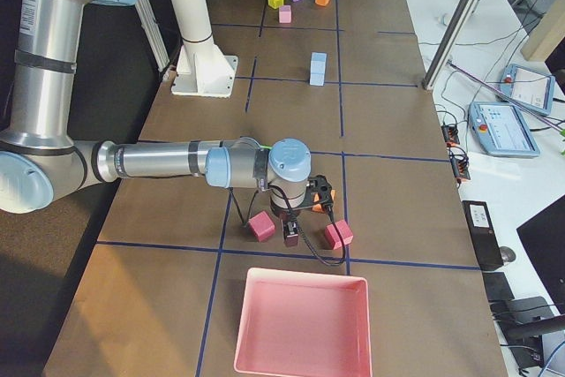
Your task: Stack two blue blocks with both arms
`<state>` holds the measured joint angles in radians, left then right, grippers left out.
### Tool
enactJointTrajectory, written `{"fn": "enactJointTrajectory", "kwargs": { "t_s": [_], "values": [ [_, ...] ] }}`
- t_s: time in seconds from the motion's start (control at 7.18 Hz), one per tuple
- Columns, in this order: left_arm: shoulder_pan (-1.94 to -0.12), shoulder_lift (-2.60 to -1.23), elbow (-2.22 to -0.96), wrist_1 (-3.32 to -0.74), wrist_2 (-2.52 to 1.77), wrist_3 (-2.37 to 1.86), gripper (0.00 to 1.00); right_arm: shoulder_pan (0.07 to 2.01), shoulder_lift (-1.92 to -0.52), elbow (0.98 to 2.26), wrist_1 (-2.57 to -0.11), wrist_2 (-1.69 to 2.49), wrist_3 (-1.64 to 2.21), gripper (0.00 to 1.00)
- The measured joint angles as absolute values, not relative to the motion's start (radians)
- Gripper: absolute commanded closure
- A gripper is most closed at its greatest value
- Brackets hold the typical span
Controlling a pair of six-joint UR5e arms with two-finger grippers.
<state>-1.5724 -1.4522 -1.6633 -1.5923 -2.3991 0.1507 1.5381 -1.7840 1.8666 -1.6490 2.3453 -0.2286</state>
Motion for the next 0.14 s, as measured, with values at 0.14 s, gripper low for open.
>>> {"fn": "enactJointTrajectory", "kwargs": {
  "t_s": [0.14],
  "values": [
    [-1.572,-1.452,-1.664,-1.592,-2.399,0.151,0.0,1.536,-1.784,1.866,-1.649,2.345,-0.229,0.0]
  ]
}}
